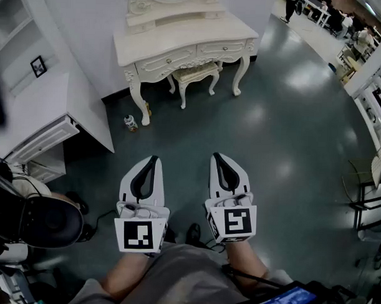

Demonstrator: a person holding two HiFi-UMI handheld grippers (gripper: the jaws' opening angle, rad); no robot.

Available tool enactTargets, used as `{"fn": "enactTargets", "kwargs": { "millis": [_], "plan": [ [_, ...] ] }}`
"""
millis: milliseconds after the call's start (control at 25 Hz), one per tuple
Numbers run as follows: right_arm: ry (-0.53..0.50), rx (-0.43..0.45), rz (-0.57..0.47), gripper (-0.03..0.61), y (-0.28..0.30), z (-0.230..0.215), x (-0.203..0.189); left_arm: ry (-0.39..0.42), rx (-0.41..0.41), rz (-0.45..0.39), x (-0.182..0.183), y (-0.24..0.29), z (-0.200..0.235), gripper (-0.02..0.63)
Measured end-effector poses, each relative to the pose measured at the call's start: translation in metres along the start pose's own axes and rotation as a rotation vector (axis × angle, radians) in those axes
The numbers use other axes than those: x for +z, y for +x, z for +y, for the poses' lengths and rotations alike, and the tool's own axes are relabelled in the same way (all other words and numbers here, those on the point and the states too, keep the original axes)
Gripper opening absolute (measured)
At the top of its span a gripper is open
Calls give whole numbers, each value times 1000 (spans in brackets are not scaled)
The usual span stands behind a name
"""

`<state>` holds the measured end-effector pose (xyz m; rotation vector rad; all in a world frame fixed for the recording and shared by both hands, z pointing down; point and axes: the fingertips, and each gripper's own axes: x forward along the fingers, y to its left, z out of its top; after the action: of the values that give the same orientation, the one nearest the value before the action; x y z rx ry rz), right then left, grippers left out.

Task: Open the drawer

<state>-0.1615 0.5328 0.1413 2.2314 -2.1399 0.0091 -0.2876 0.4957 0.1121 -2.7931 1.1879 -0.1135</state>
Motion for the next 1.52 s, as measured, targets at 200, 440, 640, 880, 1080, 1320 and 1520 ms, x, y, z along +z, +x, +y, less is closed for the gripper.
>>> {"fn": "enactTargets", "kwargs": {
  "millis": [200, 440, 640, 880, 1080, 1320, 1520],
  "plan": [
    [-2, -4, -9, 14, -4, -9, 0, 0, 2, -7, 2, 2, -9, 15],
    [22, 10, -15, 14, -13, -19, -4, 8, 6, 0, 2, 0, -22, 15],
    [40, 3, 4, 15, -7, -26, -12, 1, 4, 15, -5, 7, -23, 15],
    [71, -5, 33, 15, 23, -39, -25, 1, -8, 7, -11, 38, -12, 15],
    [65, -5, 70, 15, 73, -49, -40, -17, -18, 44, -28, 86, 11, 15],
    [71, -13, 88, 15, 152, -65, -48, -21, -38, 39, -38, 160, 47, 15],
    [74, -10, 95, 15, 219, -73, -46, -13, -62, 42, -39, 218, 78, 15]
  ]
}}
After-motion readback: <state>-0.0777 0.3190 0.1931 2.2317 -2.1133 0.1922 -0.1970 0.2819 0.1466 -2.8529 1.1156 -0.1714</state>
